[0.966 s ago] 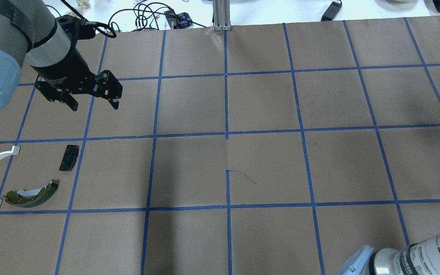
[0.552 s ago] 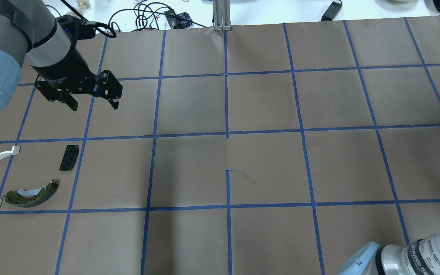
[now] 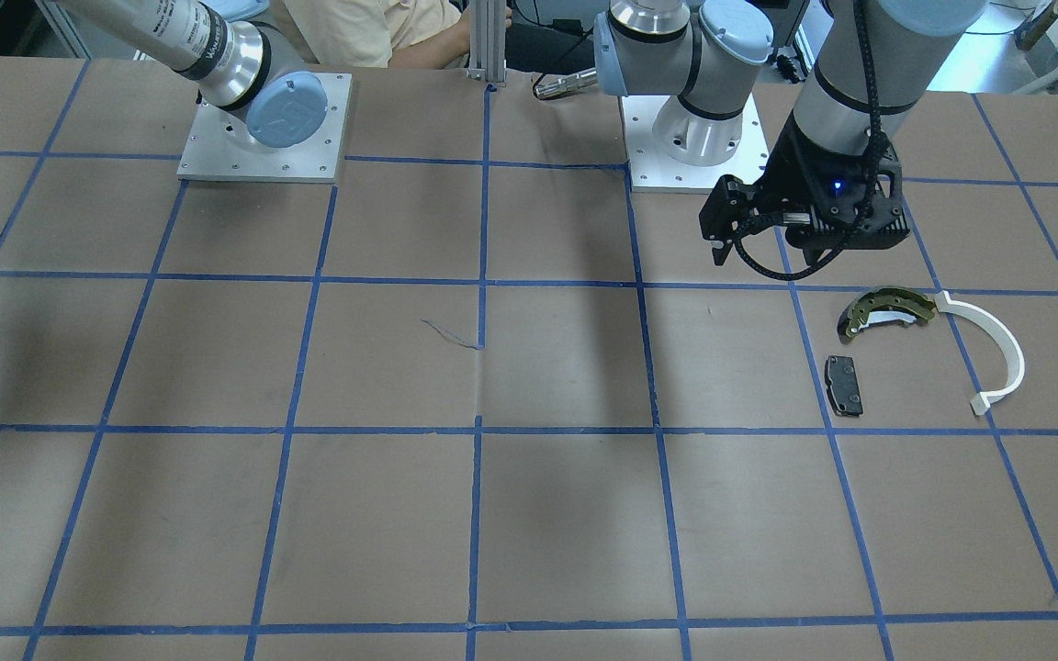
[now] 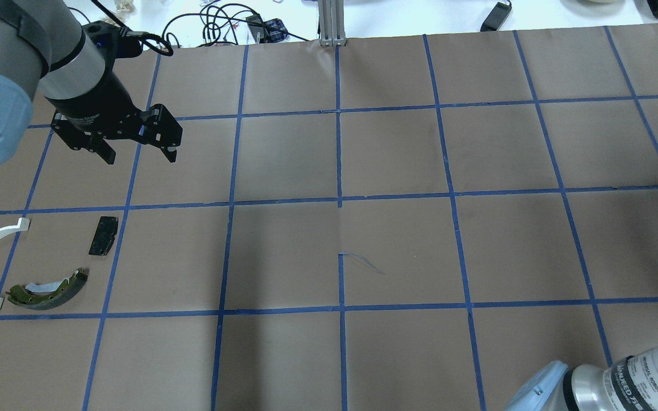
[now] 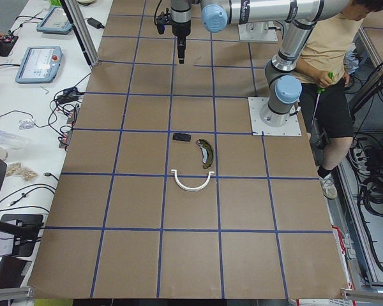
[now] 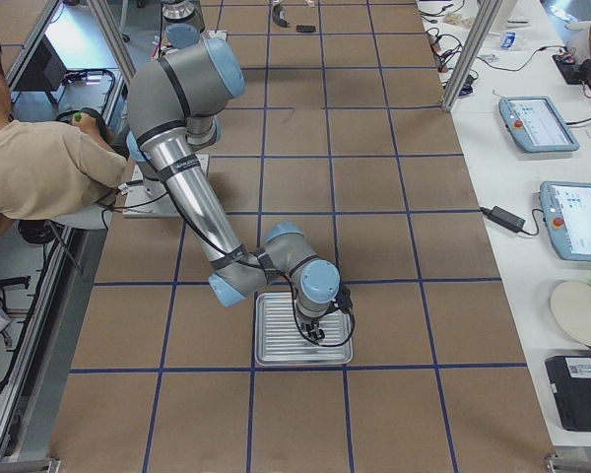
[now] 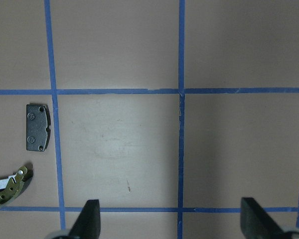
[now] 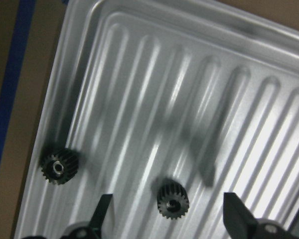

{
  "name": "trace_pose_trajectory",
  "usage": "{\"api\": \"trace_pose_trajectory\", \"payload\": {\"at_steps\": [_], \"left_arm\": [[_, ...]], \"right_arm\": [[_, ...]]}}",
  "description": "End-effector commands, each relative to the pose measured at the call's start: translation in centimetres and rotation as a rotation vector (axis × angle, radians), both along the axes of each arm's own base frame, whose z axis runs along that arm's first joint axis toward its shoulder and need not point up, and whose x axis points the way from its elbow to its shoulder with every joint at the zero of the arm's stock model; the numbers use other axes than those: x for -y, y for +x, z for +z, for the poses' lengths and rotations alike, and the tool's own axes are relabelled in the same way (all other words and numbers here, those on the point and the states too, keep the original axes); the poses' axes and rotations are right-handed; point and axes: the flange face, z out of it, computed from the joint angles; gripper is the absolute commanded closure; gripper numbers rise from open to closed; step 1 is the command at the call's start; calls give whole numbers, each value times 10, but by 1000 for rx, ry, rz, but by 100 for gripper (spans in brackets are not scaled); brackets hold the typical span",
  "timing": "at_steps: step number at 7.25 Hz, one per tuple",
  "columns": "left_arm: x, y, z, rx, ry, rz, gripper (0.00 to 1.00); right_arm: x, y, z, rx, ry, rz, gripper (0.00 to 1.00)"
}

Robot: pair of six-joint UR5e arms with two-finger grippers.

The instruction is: Place bearing gear from tray to pile

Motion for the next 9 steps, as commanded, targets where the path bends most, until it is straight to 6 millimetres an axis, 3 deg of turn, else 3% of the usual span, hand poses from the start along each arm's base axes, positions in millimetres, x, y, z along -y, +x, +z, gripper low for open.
{"api": "trace_pose_trajectory", "payload": {"at_steps": [1,3,4,5,6,8,9], "left_arm": [[0,0,0,1,0,0,0],[1,0,-1,1,1,1,0],[0,0,0,2,0,2,0],[1,0,0,1,0,2,0],[1,0,0,1,0,2,0],[1,0,0,1,-2,0,0],[0,0,1,1,-2,0,0]], "right_arm": [[-1,1,-4,-5,-1,-5,32],[-1,1,-5,-6,3,7,39],[-2,1,-5,-5,6,6,50],[-2,1,-5,-5,6,7,79],[-3,2,-7,-1,10,6,93],[-3,2,-1,-3,11,-11,97],[1,12,29,-23,-14,-70,97]]}}
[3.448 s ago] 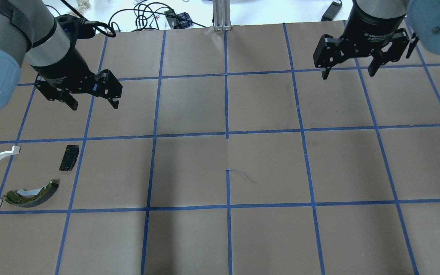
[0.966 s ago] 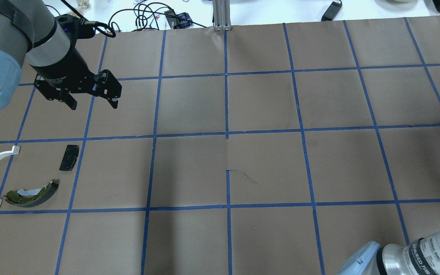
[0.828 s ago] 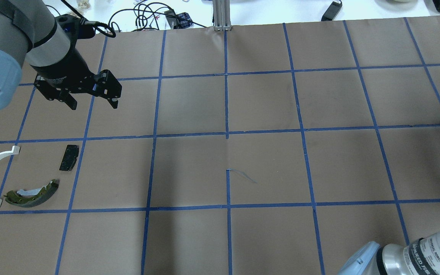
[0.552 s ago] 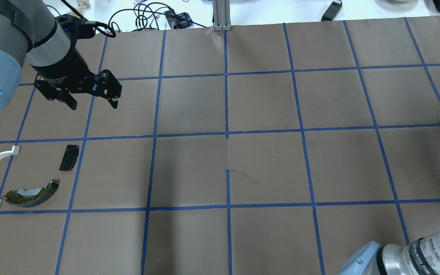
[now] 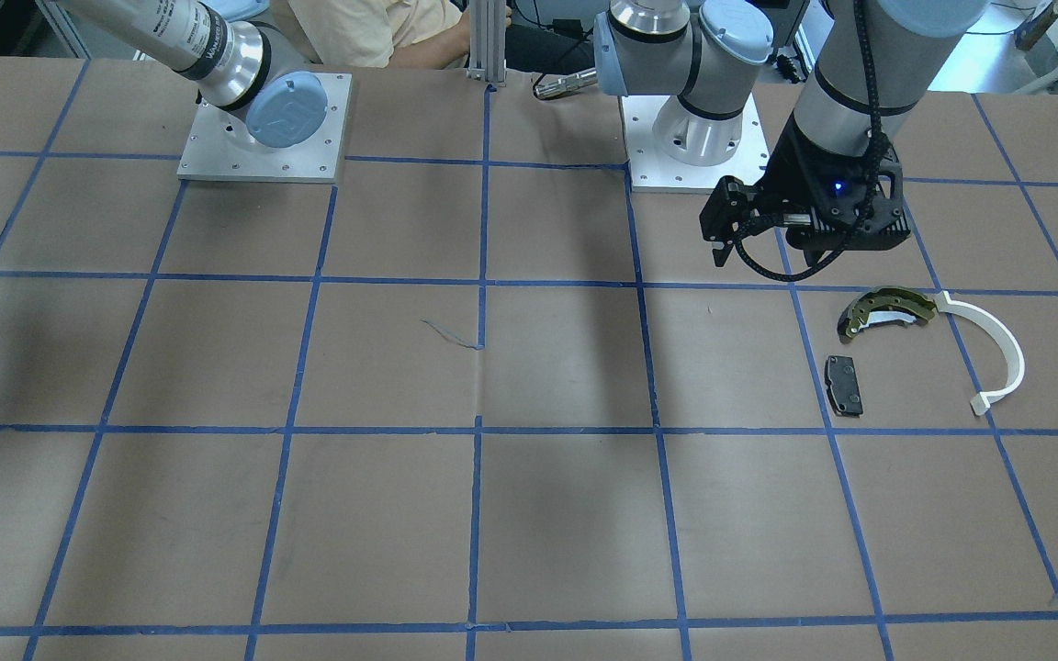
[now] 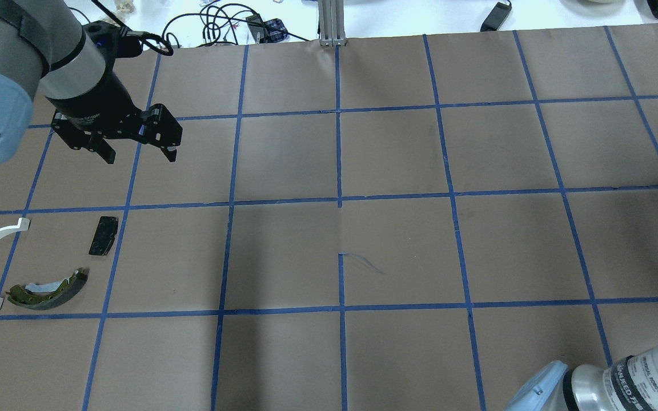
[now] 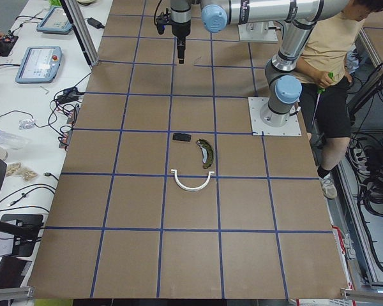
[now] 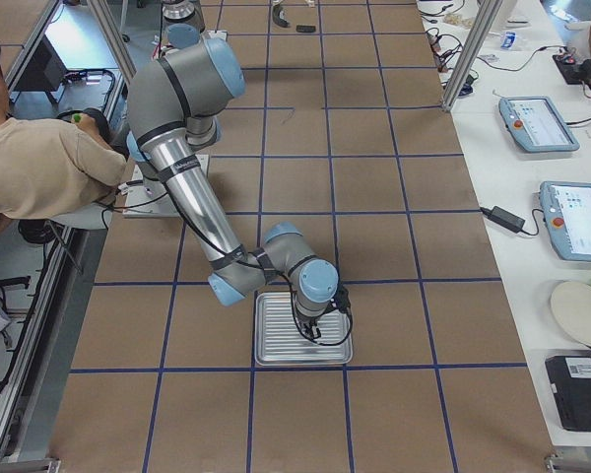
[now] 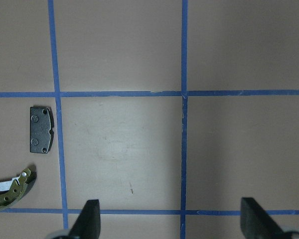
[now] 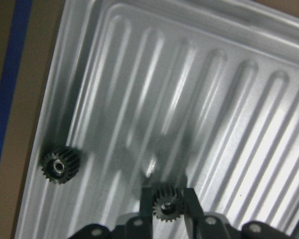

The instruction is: Place bearing gear from tray to pile

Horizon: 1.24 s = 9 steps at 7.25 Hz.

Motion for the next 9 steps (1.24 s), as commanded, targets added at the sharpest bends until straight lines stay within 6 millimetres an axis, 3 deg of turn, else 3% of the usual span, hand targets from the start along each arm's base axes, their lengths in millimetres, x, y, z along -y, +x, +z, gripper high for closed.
{"api": "trace_pose_trajectory", "payload": {"at_steps": [1,2,4,7,9], "left_arm": [[0,0,1,0,-2,0,0],[0,1,1,2,0,1,0],[0,1,1,0,0,1,0],[0,1,1,0,-2,1,0],[0,1,1,0,-2,1,0]], "right_arm": [[18,49,67,1,-15,-88,97],[49,111,101,9,-25,-62,97],[76,249,154,24,6,-144,96],[84,502,133,76,36,-341,95],[90,653,106,108,-46,-475,95]]}}
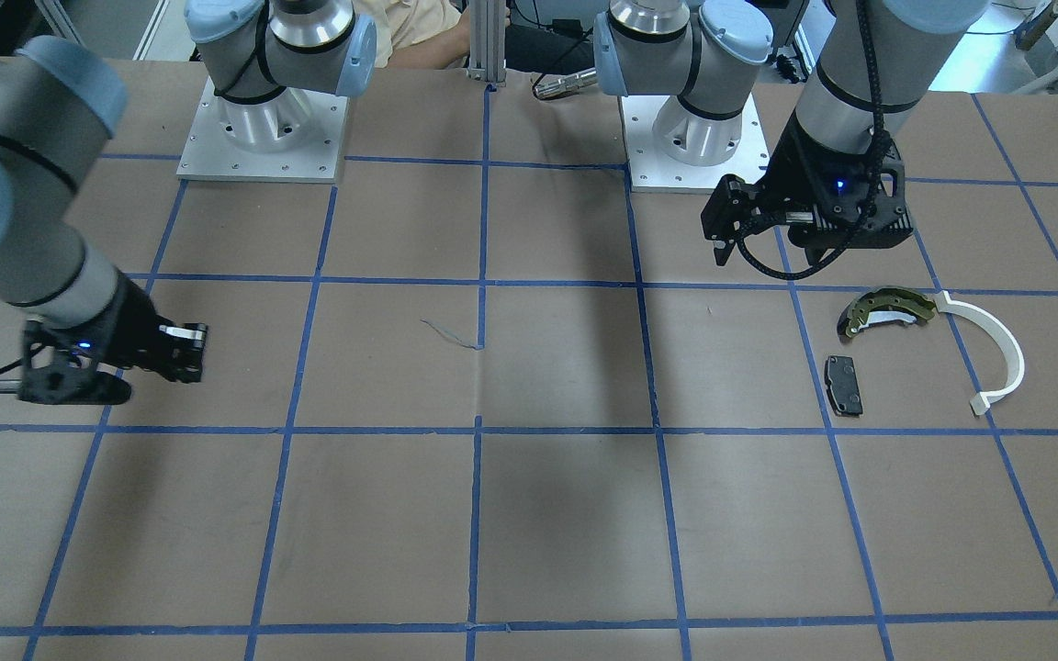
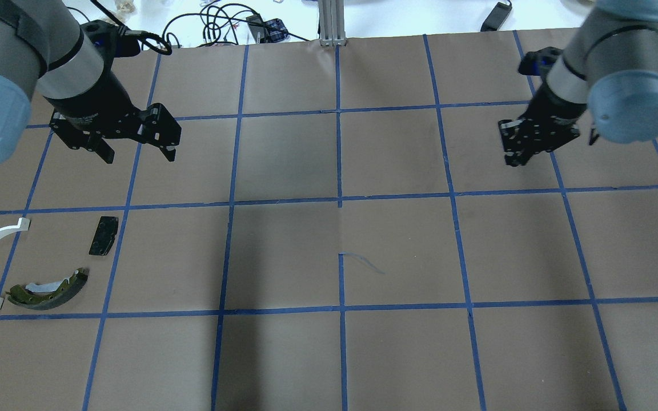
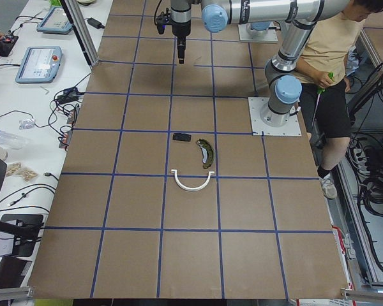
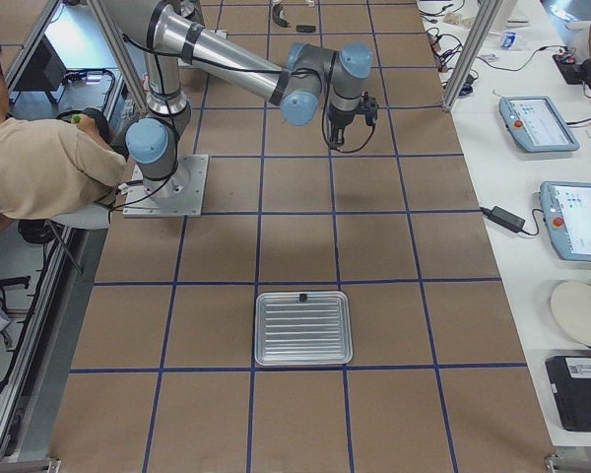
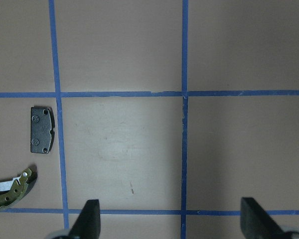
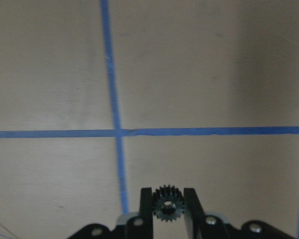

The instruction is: Place bearing gear from tray to pile

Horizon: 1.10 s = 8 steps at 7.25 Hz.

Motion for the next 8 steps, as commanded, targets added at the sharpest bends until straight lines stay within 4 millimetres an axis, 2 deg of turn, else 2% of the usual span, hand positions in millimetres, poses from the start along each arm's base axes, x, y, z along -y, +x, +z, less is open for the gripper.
{"api": "trace_pose_trajectory", "payload": {"at_steps": [1,2,3,4,5,6,7,8], "left_arm": [[0,0,0,1,1,0,0],[0,1,0,2,0,2,0],[0,1,0,1,1,2,0],[1,1,-1,0,1,2,0],[2,2,0,0,1,5,0],[3,9,2,5,-3,17,0],[3,12,2,2,-5,25,0],[7,16,5,1,-11,32,0]], "right_arm": [[-15,168,-42,22,-45,-144,94],[-39,229,-59,20,-49,-192,94],[-60,269,-78,10,-11,-248,94],[-65,289,-99,22,-29,-243,92],[-63,297,-104,33,-29,-254,83],[-61,294,-106,18,-39,-233,49],[-58,291,-107,13,-48,-159,4],[-45,272,-95,-12,-74,-138,0]]}}
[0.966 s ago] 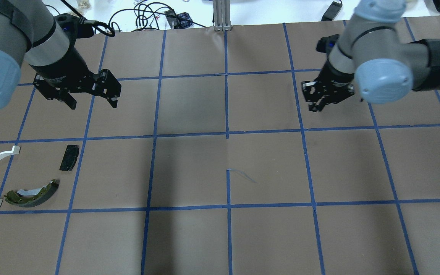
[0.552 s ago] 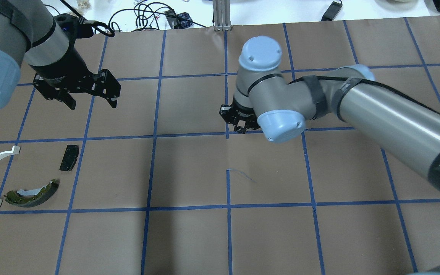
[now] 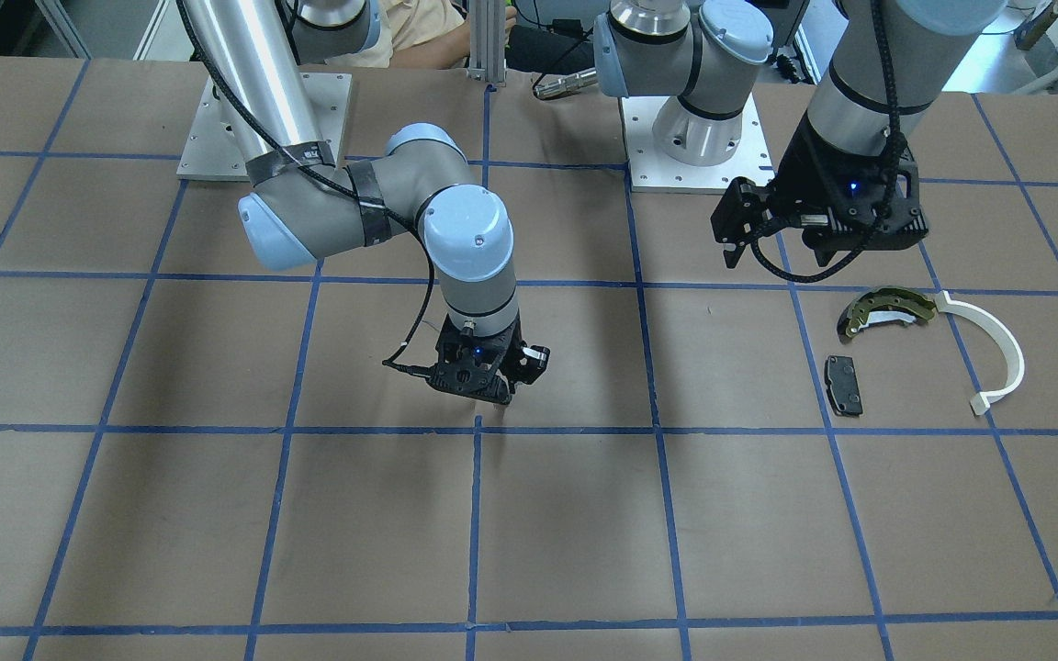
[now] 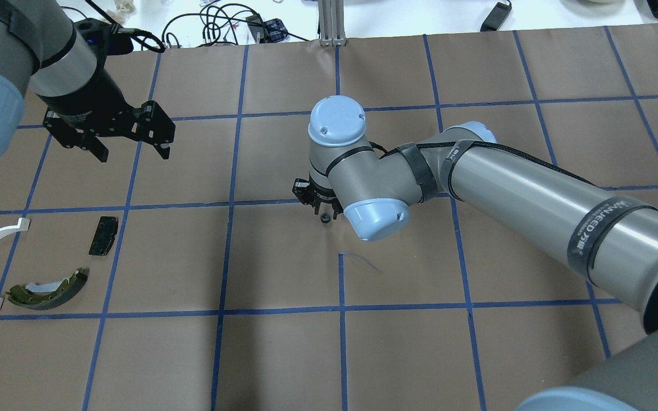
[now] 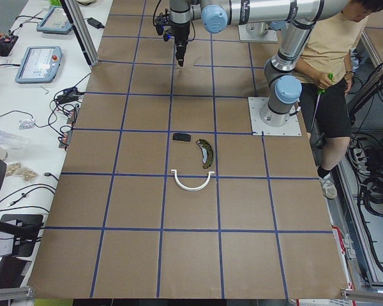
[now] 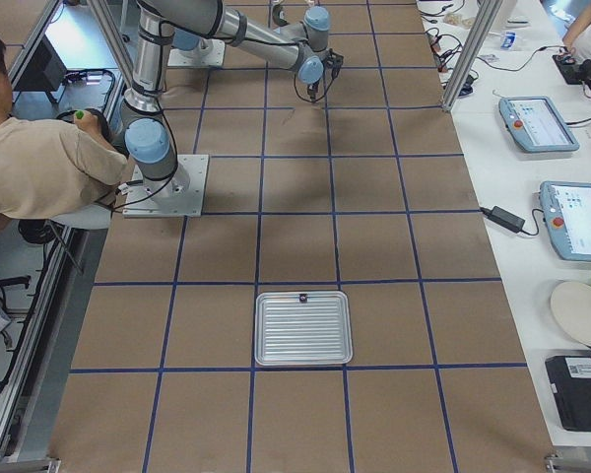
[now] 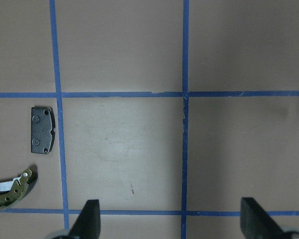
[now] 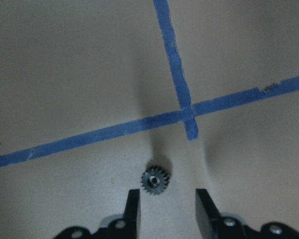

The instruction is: Place bearing gear from tray to pile

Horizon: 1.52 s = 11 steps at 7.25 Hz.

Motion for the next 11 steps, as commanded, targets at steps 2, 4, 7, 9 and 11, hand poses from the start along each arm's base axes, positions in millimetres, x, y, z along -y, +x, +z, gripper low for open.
{"api": "trace_pose_trajectory", "payload": {"at_steps": [2,4,7,9,11], "left_arm": [[13,8,6,-3,-44,16,0],[38,3,-29,-15,-60,23,0],[64,-93,-98,-27,-58,-98,0],[67,-159,-148,-31,-48,-174,0],[65,-192,-188,-33,-7,-225,0]], "right_arm": [[45,-107,58,-56,-62,151,0],[61,-234,115,-131,-69,339,0],[67,-445,121,-157,-29,722,0],[30,-587,108,-137,-22,880,0],[-8,-682,83,-123,-9,1171,0]]}}
